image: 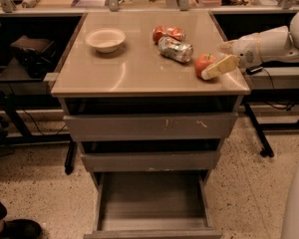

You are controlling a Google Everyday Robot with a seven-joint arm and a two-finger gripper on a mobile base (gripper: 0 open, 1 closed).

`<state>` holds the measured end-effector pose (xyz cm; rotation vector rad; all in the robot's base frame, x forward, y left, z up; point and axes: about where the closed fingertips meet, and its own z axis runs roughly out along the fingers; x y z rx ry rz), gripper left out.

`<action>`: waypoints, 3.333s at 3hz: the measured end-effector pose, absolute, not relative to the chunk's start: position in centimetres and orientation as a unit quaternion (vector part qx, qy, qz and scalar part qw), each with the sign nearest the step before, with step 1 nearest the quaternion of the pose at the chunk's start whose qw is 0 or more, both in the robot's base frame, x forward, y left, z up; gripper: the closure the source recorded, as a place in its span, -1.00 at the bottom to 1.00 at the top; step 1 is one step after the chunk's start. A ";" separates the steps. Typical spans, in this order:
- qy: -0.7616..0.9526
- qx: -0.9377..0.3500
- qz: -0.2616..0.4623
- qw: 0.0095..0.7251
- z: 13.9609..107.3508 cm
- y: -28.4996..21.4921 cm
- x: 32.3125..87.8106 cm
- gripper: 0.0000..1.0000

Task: Place apple into bottom drawer

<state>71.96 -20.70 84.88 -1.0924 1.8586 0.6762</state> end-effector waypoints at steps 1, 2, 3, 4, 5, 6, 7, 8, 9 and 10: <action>0.744 -0.437 0.271 0.427 84.9 -20.7 72.0 -1.00; 0.744 -0.437 0.271 0.427 84.9 -20.7 72.0 -0.62; 0.744 -0.437 0.271 0.427 84.9 -20.7 72.0 -0.15; 0.744 -0.437 0.271 0.427 84.9 -20.7 72.0 0.31; 0.743 -0.440 0.274 0.423 85.0 -20.3 72.0 0.78; 0.730 -0.439 0.302 0.428 86.1 -20.6 68.6 1.00; 0.708 -0.444 0.300 0.460 88.9 -21.9 63.0 1.00; 0.692 -0.444 0.266 0.504 91.6 -23.0 57.4 1.00; 0.709 -0.426 0.264 0.496 89.3 -25.1 54.8 1.00; 0.709 -0.426 0.264 0.495 89.3 -25.0 54.7 1.00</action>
Offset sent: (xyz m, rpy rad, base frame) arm 0.0000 0.0000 0.0000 0.0000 0.0000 0.0000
